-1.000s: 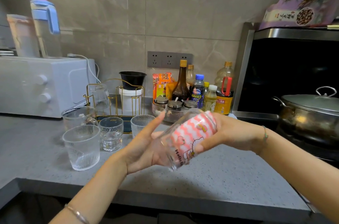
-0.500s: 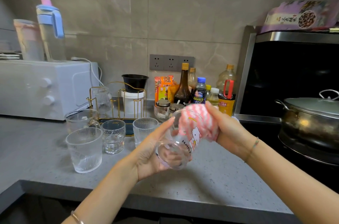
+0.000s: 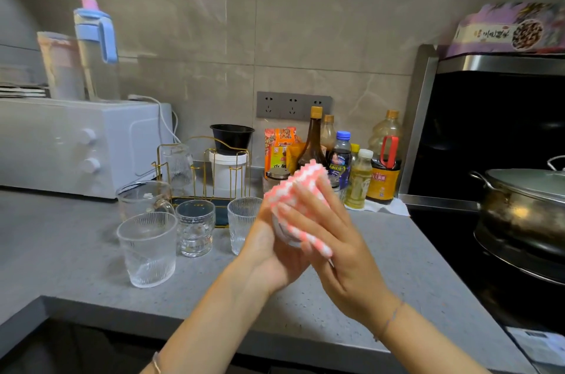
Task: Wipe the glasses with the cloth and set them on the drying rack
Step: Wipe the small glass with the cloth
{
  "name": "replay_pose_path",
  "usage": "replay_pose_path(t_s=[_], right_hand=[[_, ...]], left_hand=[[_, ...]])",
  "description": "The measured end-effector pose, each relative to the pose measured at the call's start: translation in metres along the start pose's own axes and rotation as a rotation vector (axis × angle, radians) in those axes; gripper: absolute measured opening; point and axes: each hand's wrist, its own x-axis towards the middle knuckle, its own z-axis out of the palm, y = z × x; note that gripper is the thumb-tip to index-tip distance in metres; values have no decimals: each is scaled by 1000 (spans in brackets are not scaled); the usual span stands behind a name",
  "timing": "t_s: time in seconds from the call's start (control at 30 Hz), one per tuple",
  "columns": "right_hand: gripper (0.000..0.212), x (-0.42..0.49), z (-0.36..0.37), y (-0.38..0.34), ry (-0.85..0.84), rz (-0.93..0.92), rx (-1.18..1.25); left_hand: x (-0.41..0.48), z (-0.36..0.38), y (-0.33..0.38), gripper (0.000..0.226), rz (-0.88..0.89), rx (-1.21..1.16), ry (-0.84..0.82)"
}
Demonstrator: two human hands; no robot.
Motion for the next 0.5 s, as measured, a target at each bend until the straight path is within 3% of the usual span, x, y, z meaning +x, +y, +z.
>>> replay_pose_path(t_s=[0.23, 0.4, 0.5], right_hand=[[40, -22, 2, 7, -73, -204, -268], [40, 0, -10, 14, -56, -234, -361], [41, 5, -17, 19, -4, -180, -367]], left_hand=[[8, -7, 6, 69, 4, 66, 47], [3, 7, -6, 48, -39, -28, -34], [3, 7, -6, 51, 17, -28, -42]])
